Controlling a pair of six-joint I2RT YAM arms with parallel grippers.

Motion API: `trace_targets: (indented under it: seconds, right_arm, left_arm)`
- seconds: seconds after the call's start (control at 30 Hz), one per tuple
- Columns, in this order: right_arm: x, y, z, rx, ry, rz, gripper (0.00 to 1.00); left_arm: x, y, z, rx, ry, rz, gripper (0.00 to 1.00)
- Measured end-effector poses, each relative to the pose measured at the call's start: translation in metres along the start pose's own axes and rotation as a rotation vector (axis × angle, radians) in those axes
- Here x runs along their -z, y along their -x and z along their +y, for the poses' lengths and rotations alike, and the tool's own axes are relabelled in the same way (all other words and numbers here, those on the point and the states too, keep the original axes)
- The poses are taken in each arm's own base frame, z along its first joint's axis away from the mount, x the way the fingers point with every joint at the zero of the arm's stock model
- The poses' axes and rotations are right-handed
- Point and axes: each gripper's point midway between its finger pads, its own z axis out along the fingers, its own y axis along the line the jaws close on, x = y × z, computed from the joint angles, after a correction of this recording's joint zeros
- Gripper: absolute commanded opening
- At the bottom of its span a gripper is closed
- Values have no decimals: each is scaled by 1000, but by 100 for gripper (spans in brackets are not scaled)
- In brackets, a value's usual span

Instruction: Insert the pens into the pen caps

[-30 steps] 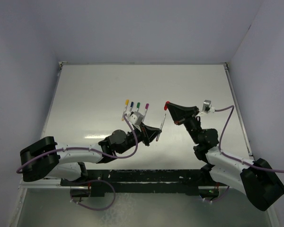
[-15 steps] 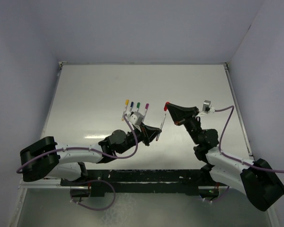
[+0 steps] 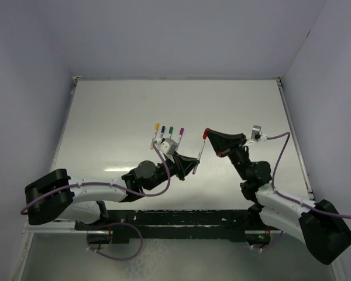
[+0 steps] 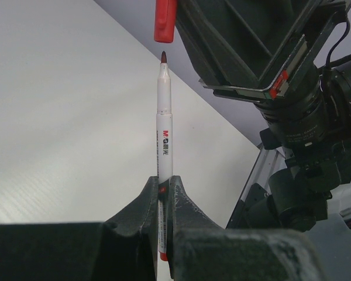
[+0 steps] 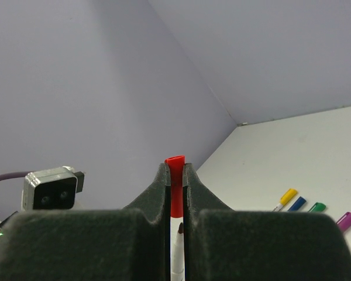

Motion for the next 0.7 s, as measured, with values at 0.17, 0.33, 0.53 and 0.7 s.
trace_targets:
  seconds: [0.17,0.33,0.53,0.7]
  right_arm:
    - [0,1,1,0,2,-2,0]
    - [4,-3,-3,-1,-9,9,0]
    - [4,-4,-4,-1,-11,10,0]
    - [4,-4,-4,-3,-10,10,0]
  left_arm:
    - [1,-1,1,0,4,0,0]
    - [3,-3,3,-2,8,5,0]
    - [4,2,1,1,3,-7,0]
    - [4,2,1,0,3,-7,0]
